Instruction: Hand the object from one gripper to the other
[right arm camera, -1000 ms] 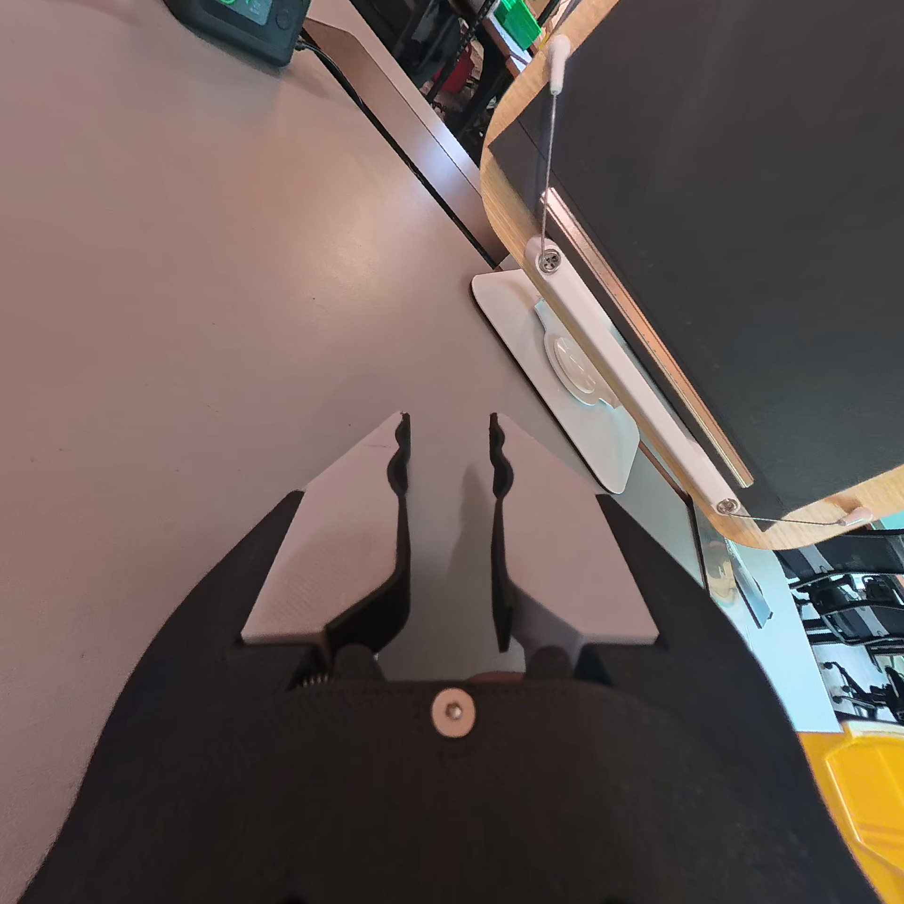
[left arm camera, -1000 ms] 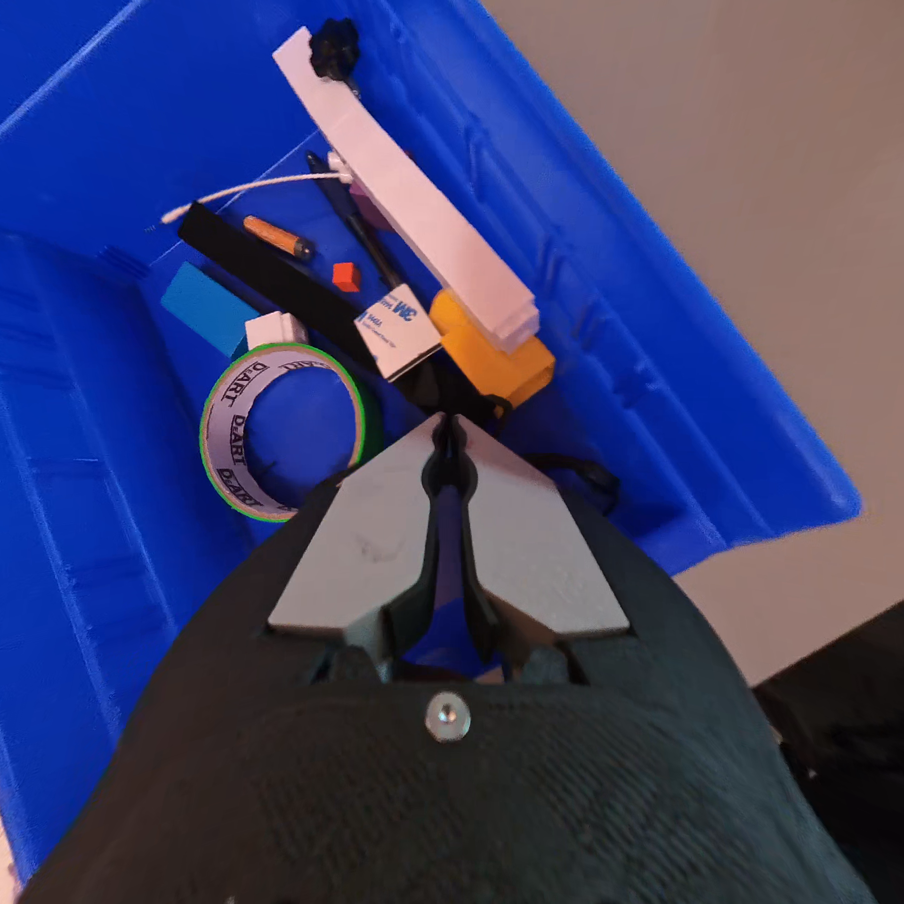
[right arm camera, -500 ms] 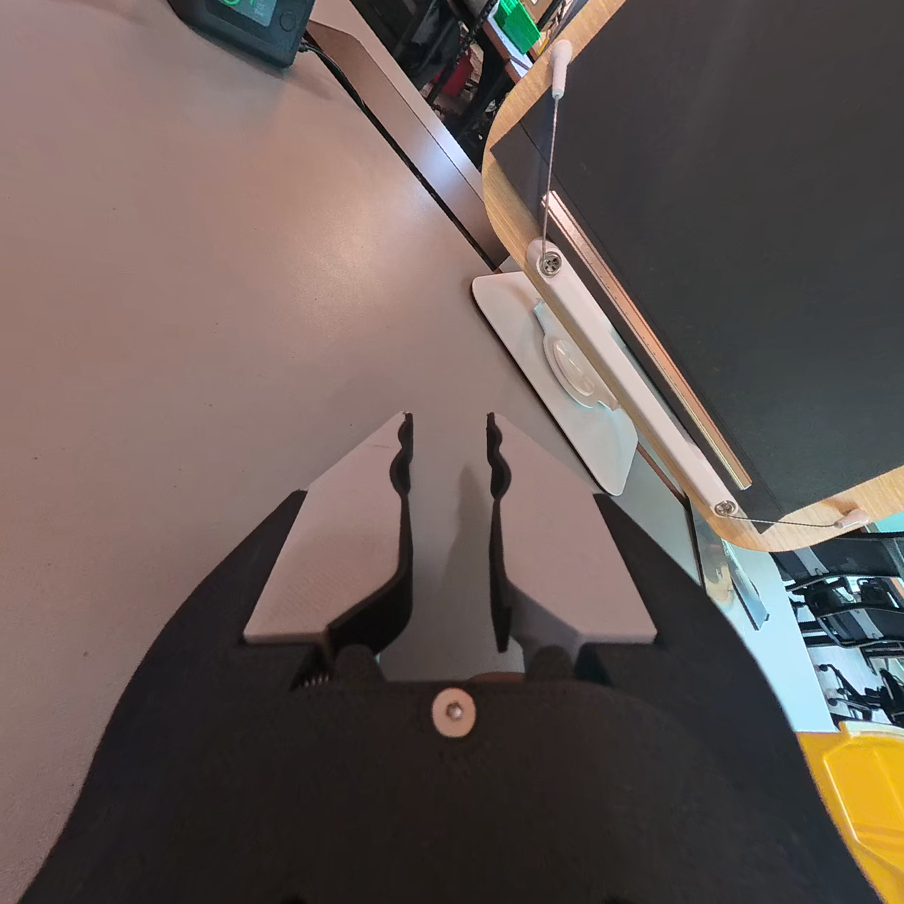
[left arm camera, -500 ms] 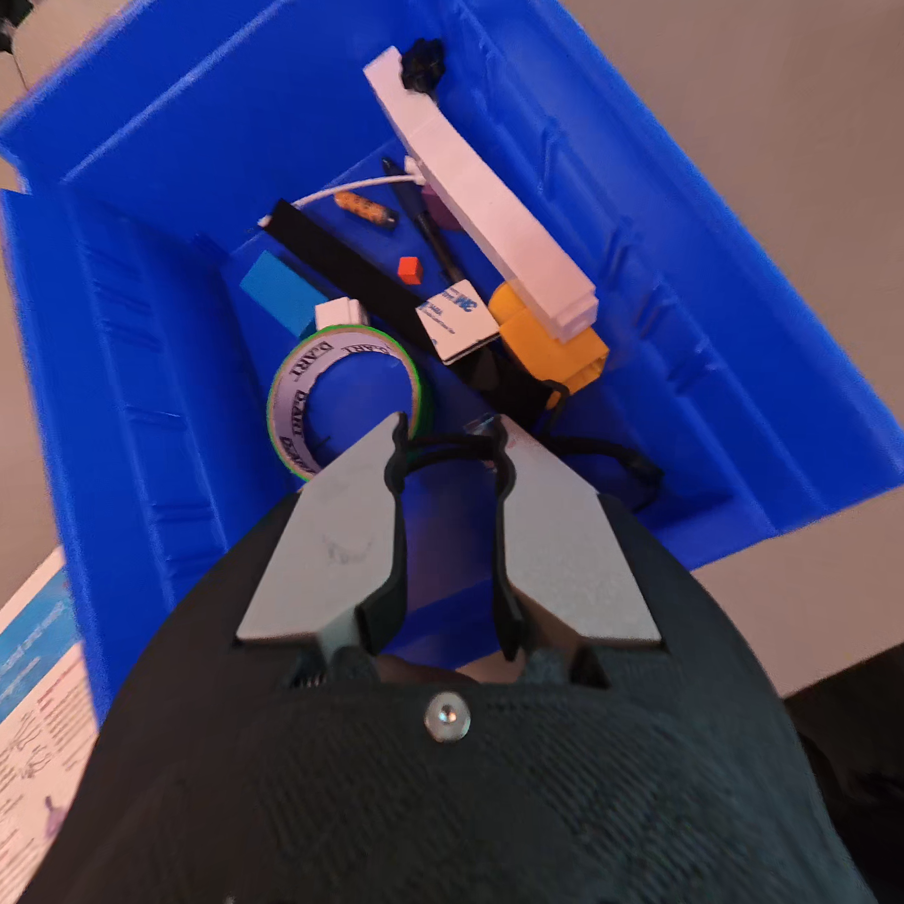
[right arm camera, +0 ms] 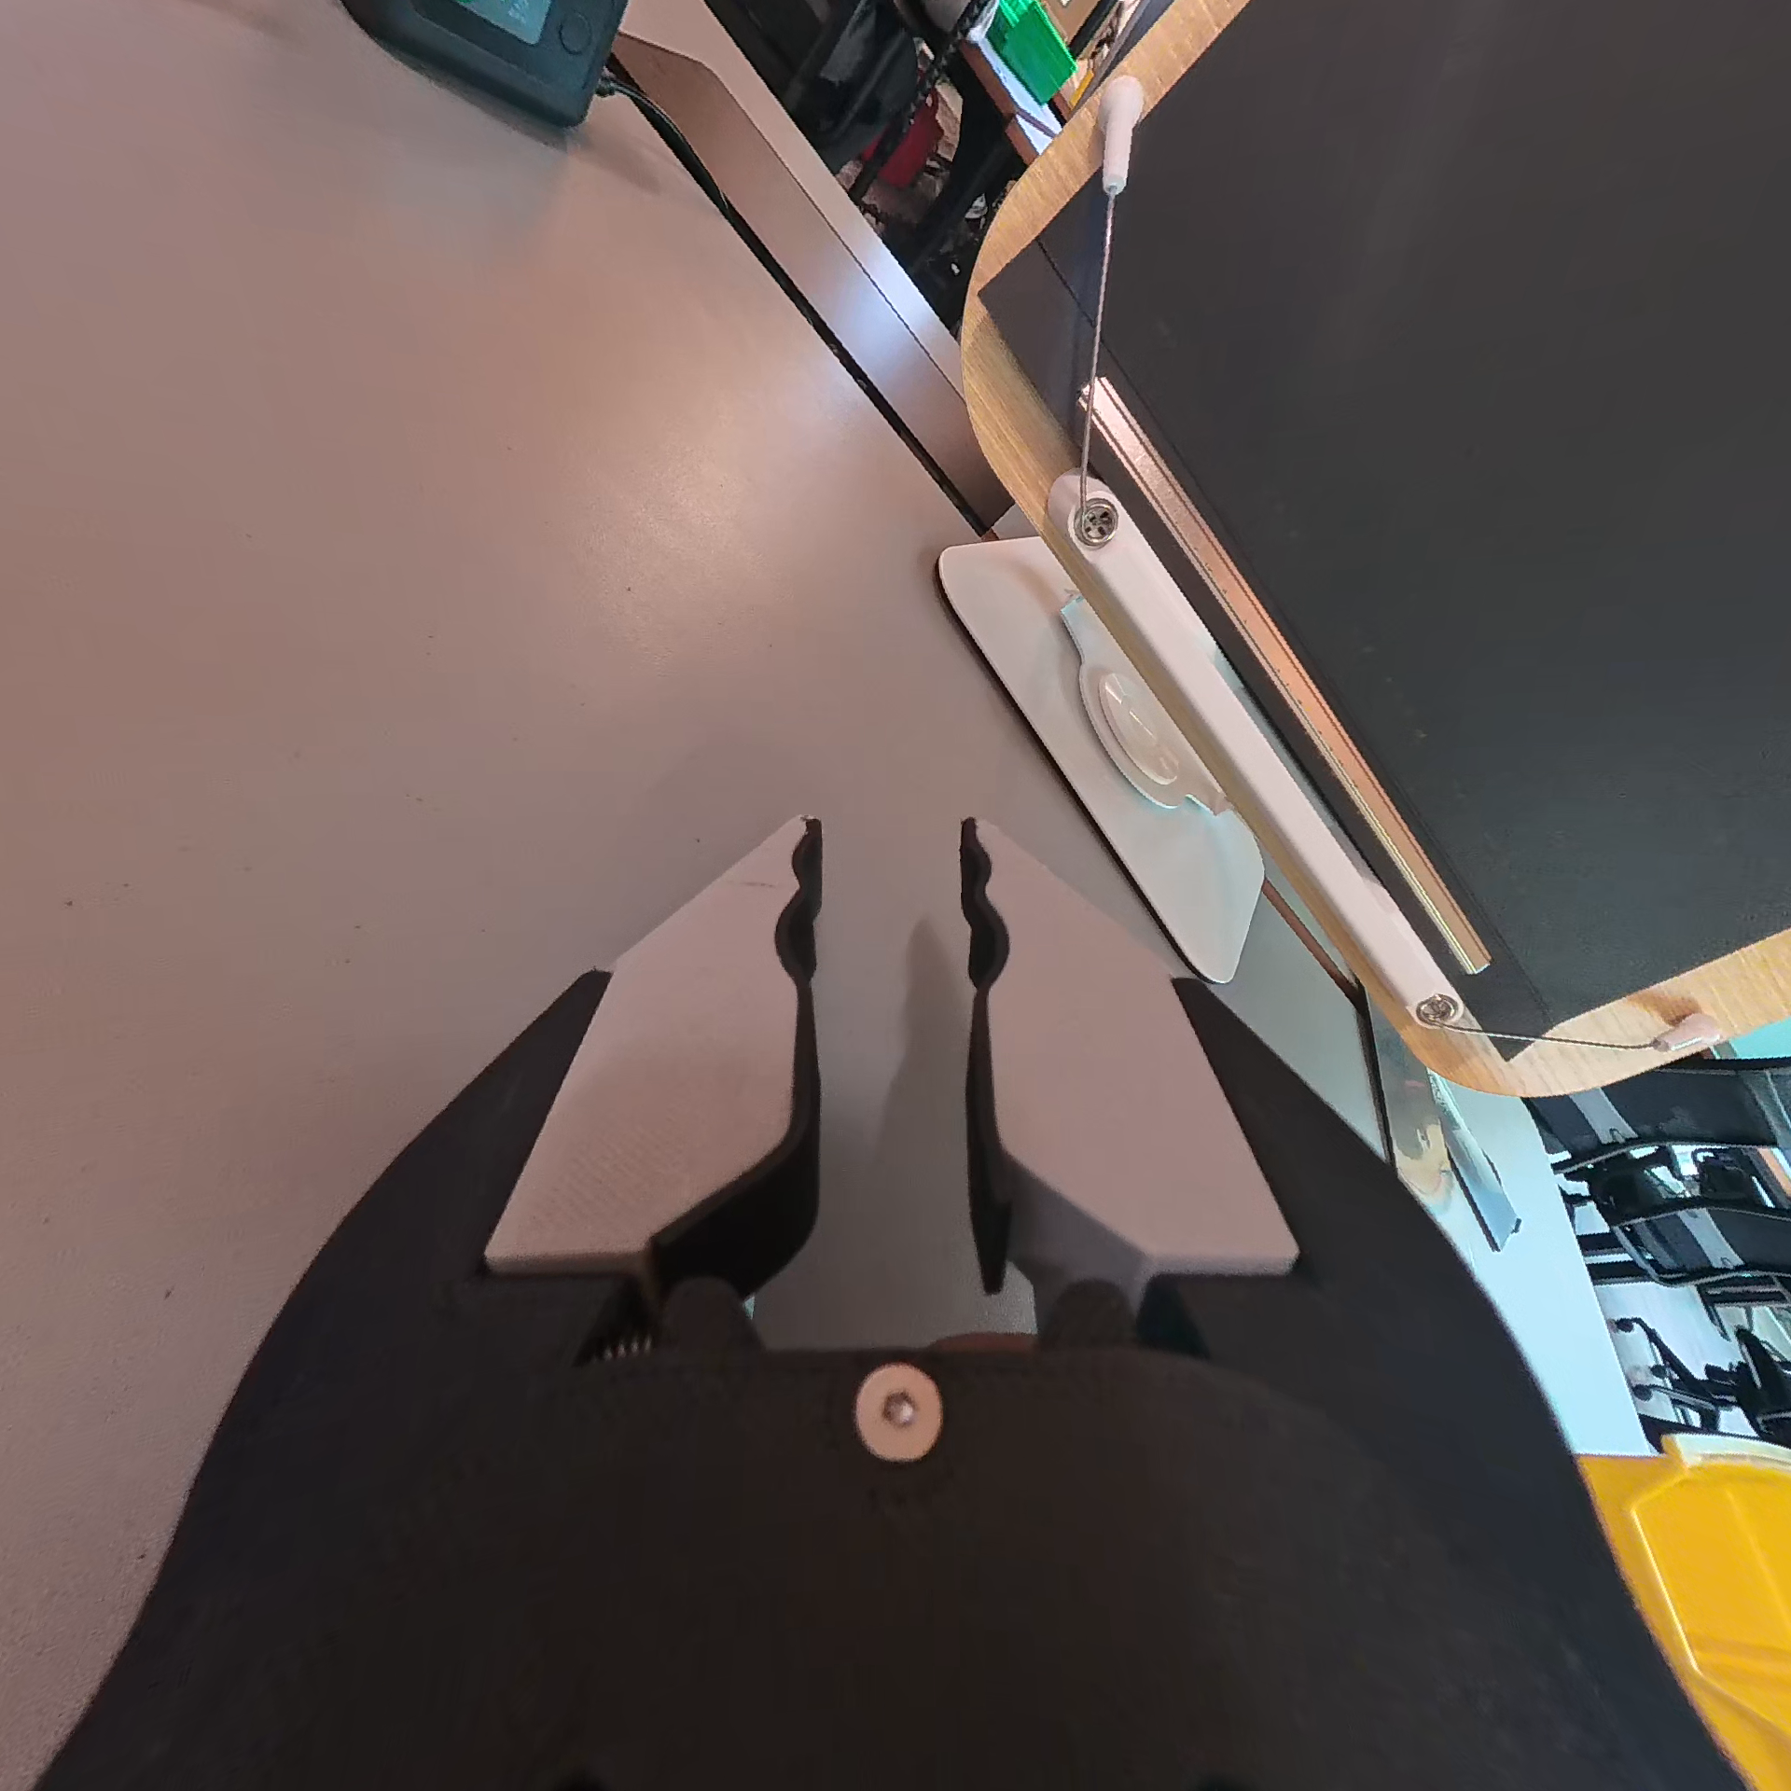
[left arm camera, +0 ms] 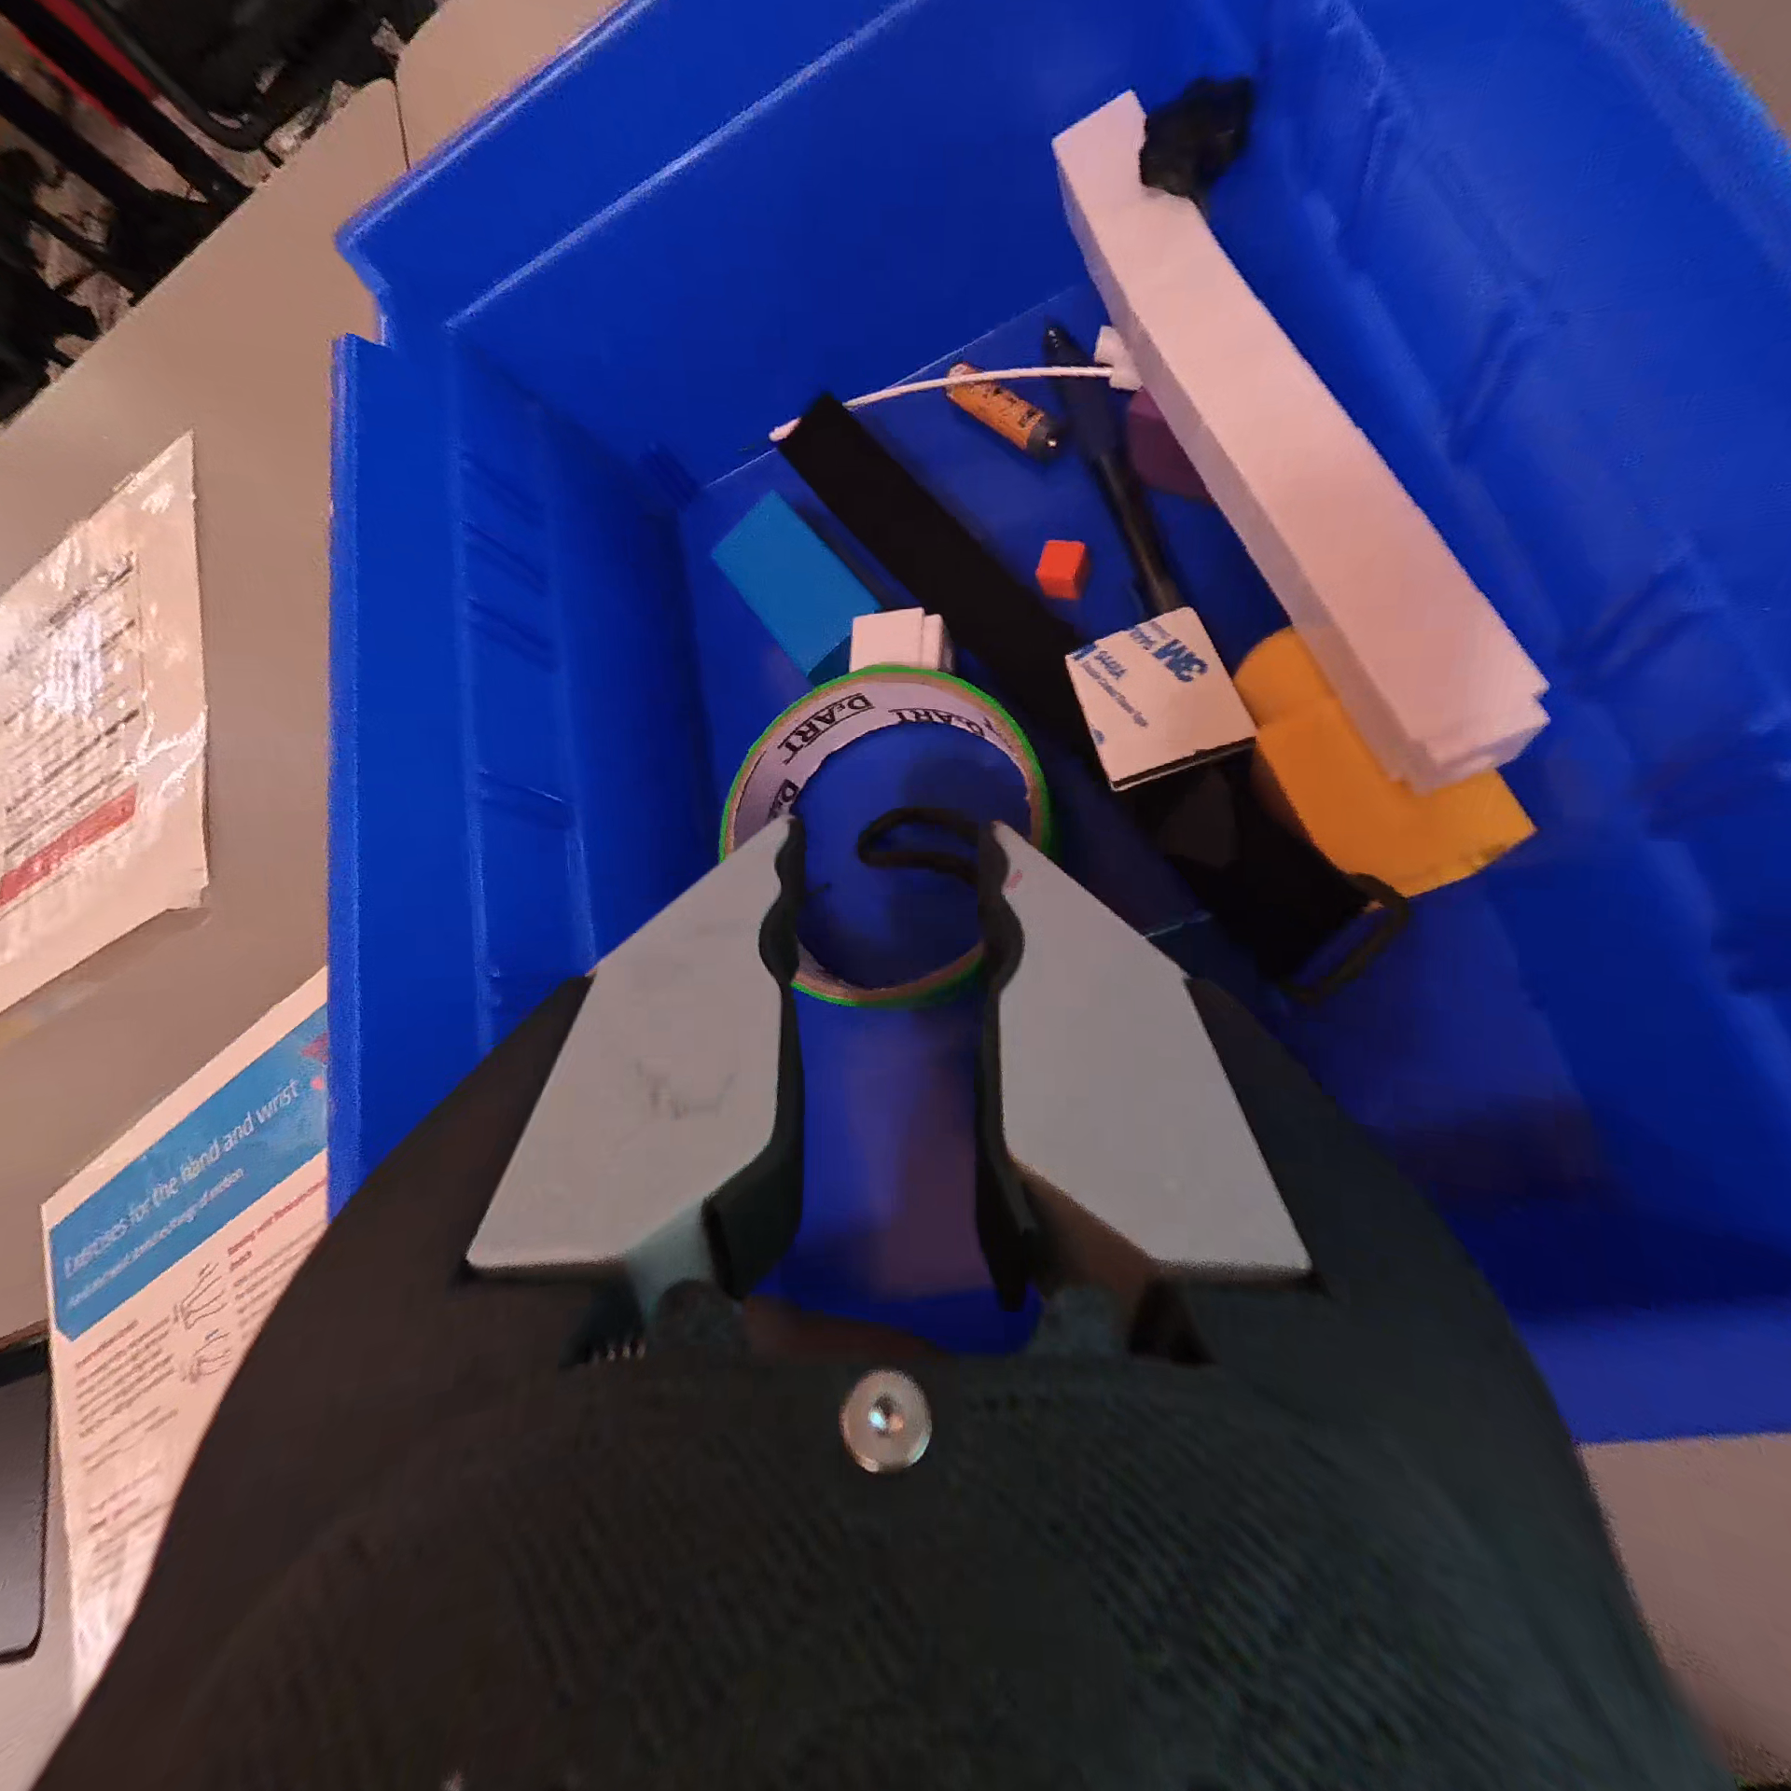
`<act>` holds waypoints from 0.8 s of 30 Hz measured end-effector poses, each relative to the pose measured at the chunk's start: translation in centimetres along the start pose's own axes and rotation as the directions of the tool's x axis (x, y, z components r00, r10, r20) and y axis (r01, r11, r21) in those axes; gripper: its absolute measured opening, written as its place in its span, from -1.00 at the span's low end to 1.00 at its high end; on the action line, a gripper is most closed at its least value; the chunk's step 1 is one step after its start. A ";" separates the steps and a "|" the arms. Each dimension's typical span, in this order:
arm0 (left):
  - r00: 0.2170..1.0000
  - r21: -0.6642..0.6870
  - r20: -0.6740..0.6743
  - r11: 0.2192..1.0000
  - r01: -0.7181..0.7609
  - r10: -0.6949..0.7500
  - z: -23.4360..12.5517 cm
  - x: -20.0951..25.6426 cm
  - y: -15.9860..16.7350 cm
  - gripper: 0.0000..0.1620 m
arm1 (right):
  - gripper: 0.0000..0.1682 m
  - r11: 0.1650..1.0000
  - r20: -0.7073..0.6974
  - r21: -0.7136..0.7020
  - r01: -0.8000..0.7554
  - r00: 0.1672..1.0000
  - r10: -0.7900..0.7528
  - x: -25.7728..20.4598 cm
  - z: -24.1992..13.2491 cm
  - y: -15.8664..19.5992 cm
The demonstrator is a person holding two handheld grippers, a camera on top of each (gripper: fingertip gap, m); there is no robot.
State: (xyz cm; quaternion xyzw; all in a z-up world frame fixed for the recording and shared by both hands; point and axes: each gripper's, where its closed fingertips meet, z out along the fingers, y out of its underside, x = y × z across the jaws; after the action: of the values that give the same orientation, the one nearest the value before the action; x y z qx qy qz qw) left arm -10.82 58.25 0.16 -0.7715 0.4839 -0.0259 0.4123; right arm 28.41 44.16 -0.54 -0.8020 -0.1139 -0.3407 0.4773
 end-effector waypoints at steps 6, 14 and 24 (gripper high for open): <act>0.999 0.001 0.005 1.000 -0.031 0.031 0.8 0.0 0.0 -0.60 | -0.71 1.000 0.000 0.002 0.002 1.000 -0.002 0.0 0.0 0.0; 0.994 -0.078 -0.004 0.991 -0.113 0.113 1.5 0.9 0.8 -0.67 | -0.72 1.000 0.003 0.001 0.003 1.000 -0.003 -0.1 0.0 0.0; 0.992 -0.048 -0.017 0.991 -0.124 0.123 0.7 1.4 0.4 -0.61 | -0.73 1.000 0.002 0.007 0.010 1.000 -0.010 -0.1 -0.1 -0.1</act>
State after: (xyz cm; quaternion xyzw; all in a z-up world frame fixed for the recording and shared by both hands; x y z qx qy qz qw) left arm -10.07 57.52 -1.01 -0.7497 0.5342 0.0064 0.3906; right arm 28.23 44.17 -0.52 -0.8000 -0.1194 -0.3419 0.4784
